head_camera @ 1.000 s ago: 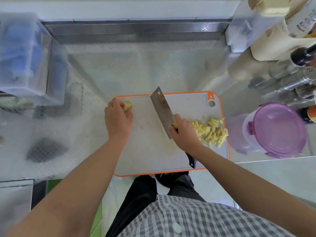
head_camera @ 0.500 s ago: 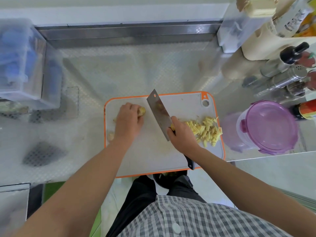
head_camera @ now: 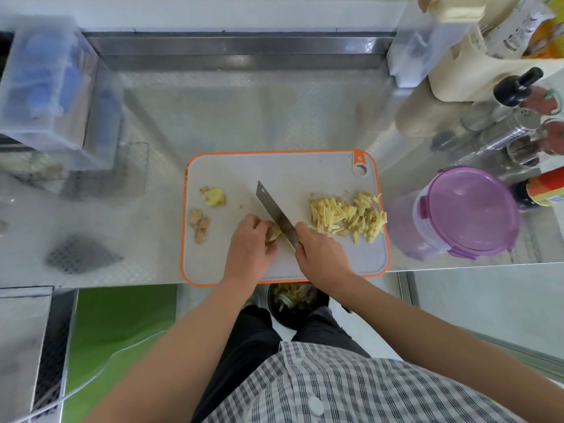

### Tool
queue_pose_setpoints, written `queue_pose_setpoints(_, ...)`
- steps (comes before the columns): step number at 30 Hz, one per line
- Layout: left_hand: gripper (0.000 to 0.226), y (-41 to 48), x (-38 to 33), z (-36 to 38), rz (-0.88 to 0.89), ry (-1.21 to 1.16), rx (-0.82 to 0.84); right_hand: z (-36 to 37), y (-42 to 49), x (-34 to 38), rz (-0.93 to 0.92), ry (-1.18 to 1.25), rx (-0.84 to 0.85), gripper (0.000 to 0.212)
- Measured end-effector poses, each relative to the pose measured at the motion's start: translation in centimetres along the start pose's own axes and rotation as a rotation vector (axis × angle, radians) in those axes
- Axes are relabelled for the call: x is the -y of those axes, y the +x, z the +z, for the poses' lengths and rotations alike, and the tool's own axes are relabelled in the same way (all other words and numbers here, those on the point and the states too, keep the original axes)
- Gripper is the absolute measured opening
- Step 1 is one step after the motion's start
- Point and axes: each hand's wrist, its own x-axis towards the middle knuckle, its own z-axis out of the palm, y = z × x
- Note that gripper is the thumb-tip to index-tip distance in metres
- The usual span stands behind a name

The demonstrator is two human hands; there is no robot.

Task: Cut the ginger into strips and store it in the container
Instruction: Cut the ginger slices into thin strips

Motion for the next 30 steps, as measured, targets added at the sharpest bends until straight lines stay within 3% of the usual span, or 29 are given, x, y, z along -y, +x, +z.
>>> queue_pose_setpoints(3,0.042,-0.9,-0.6,0.3,-0.025,-0.004,-0.034,0.1,-0.5,-0.2,0.012,-0.044,0.006,0.004)
queue_pose_setpoints(5,0.05,-1.2,-0.8,0.1,-0.033,-0.011,-0.074,0.2,-0.5,-0.3,0.014,-0.063,0.02,0.01)
queue_pose_setpoints(11,0.013,-1.7,-0.2,-0.1,0.061,0.01,-0.131,-0.2,-0.3,0.1,0.017,-0.051,0.043,0.006)
queue_pose_setpoints(15,0.012,-1.4,-0.1,-0.1,0.088,0.001,-0.119,-1.1,-0.2,0.3,-0.033,0.025,-0.065,0.005)
queue_pose_setpoints(20,0.015,-1.1,-0.1,-0.4,0.117,-0.013,-0.112,-0.9,-0.5,0.4,-0.027,-0.049,0.022,0.015)
queue_pose_setpoints(30,0.017,-1.0,0.1,-0.2,0.109,-0.004,-0.09,-0.7,0.3,0.9,0.003,-0.097,0.1,0.012)
